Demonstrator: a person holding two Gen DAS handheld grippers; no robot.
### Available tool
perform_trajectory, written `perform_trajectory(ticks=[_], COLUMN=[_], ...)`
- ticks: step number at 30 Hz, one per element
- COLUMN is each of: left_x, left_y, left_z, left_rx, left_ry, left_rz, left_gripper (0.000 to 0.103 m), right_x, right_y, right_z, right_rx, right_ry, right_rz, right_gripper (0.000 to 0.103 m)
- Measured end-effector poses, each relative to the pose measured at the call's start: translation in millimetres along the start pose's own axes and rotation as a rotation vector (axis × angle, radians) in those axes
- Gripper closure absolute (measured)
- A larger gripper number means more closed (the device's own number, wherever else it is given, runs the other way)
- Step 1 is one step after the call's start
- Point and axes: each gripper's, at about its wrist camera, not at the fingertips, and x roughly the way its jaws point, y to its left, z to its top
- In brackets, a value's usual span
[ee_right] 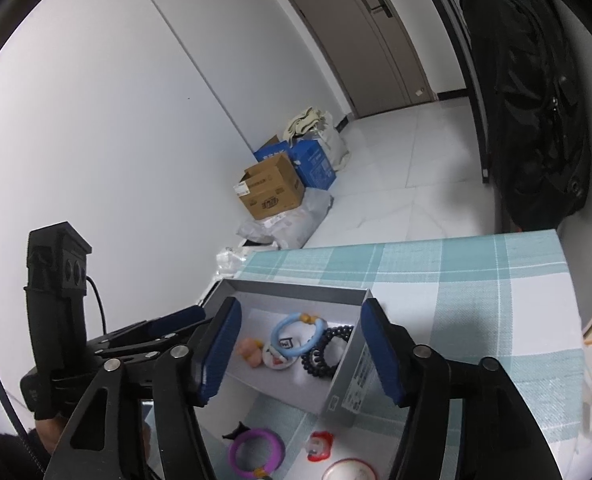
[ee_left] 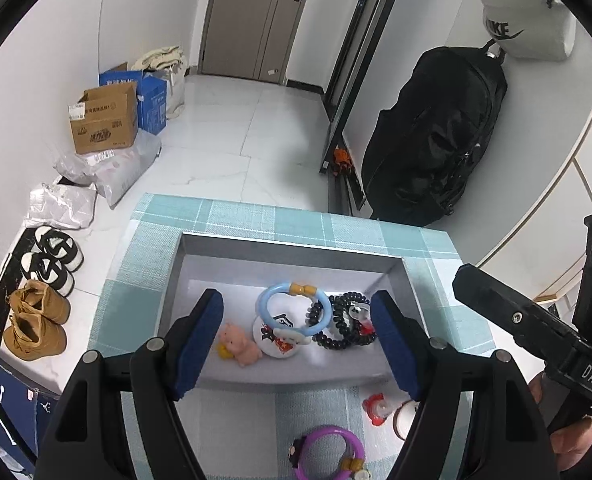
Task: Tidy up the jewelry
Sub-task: 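Move both tools back over the remaining items on the table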
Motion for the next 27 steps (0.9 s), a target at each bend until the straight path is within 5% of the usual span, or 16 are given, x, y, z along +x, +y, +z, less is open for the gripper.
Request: perform_trajectory(ticks=[8, 18, 27], left_x=[-21, -41, -40], left_y=[-1, -6, 6], left_z=[-19, -45, -69], left_rx=[-0.005, 0.025, -0.054], left_ry=[-0.028, -0.053, 0.069], left_rz=[0.007, 0.103, 0.055], left_gripper=[0.031, 0.031, 0.031], right_x=[-14, -31, -31], right_y=[8, 21, 28], right_z=[-13, -37, -65], right_rx=[-0.038, -0.052, -0.074], right_ry=[-0.013, 0.025, 0.139], right_rz=[-0.034, -0.044, -0.083], right_gripper=[0.033, 0.027, 0.024])
